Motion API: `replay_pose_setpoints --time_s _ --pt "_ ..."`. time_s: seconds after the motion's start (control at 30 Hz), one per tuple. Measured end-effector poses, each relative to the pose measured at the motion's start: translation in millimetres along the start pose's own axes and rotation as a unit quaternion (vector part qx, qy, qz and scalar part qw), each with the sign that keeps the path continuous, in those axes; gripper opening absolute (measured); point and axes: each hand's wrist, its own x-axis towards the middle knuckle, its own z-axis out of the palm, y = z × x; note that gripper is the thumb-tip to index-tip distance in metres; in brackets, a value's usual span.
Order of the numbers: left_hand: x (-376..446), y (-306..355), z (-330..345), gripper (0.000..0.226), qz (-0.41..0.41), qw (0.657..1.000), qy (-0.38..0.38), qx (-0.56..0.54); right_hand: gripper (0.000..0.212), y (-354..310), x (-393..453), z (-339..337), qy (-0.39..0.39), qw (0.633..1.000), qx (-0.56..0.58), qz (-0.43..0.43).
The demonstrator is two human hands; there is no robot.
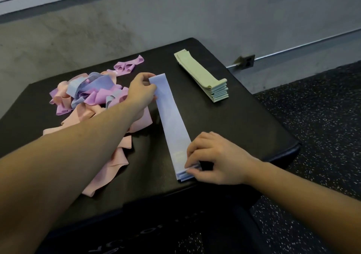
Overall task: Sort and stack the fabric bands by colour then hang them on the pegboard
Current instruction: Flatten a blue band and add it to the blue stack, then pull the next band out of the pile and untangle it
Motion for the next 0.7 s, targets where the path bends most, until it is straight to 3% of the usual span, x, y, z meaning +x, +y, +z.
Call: replay_pose_setpoints --time_s 0.57,0.7 --pt "27 -20 17 0.038 0.016 0.964 -0.032 0.264 0.011 1 0 0 -0.015 1.000 -0.003 0.002" --pt "16 -7 12 0.039 0.048 0.961 -0.027 0.269 0.019 0 -1 -2 0.009 0.999 0.018 0.026"
